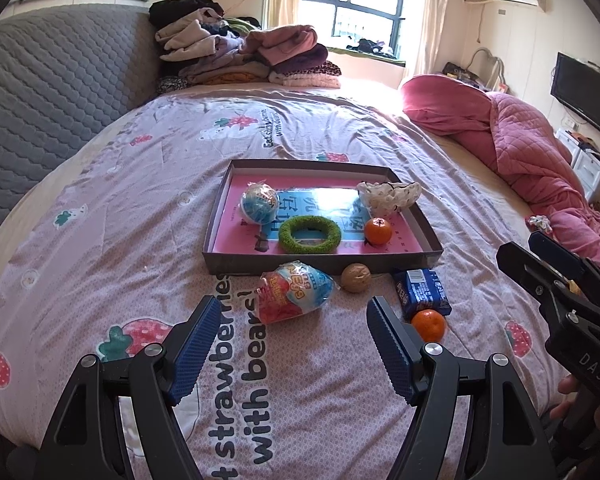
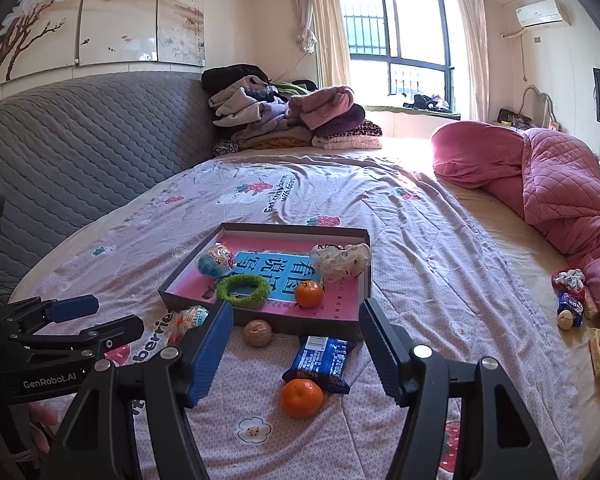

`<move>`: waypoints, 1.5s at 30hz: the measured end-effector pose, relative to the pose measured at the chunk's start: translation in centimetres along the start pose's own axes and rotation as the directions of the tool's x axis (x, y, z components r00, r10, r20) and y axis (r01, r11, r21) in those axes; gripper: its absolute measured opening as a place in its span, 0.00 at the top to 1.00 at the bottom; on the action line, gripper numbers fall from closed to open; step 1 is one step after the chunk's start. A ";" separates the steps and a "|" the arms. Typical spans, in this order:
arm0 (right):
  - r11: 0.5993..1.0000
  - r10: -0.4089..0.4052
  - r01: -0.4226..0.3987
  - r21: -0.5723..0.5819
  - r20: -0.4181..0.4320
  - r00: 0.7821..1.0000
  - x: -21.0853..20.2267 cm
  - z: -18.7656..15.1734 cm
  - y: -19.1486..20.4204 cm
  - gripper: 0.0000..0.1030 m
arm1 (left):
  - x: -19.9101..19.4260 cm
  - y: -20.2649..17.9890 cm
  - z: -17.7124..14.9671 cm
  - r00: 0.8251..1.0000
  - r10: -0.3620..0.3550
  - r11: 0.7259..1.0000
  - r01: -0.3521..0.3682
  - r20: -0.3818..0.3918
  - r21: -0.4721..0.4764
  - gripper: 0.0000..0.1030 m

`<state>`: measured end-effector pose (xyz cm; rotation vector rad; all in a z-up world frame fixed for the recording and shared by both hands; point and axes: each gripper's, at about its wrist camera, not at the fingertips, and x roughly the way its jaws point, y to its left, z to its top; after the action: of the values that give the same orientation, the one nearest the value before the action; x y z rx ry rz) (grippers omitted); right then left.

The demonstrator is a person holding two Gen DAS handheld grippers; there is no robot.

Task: Organize objects
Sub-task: 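Move both grippers toward the red-and-blue candy egg bag and orange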

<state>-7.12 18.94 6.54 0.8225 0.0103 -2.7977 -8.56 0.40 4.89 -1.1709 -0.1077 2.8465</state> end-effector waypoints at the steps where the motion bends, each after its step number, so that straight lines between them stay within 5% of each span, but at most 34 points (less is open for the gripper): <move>1: 1.000 0.002 -0.002 -0.001 0.000 1.000 0.0 -0.1 0.1 0.37 | 0.0 0.0 -0.1 1.000 0.000 1.000 0.000 -0.002 0.002 0.26; 45: 1.000 -0.004 0.003 -0.010 -0.117 0.993 1.1 -4.6 1.1 0.37 | 2.3 1.0 -4.6 0.992 -0.001 1.000 0.005 -0.126 0.030 0.26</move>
<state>-5.36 17.99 2.14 0.9843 0.0446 -2.7463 -7.02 -0.22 -0.08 -1.3382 -0.0604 2.7526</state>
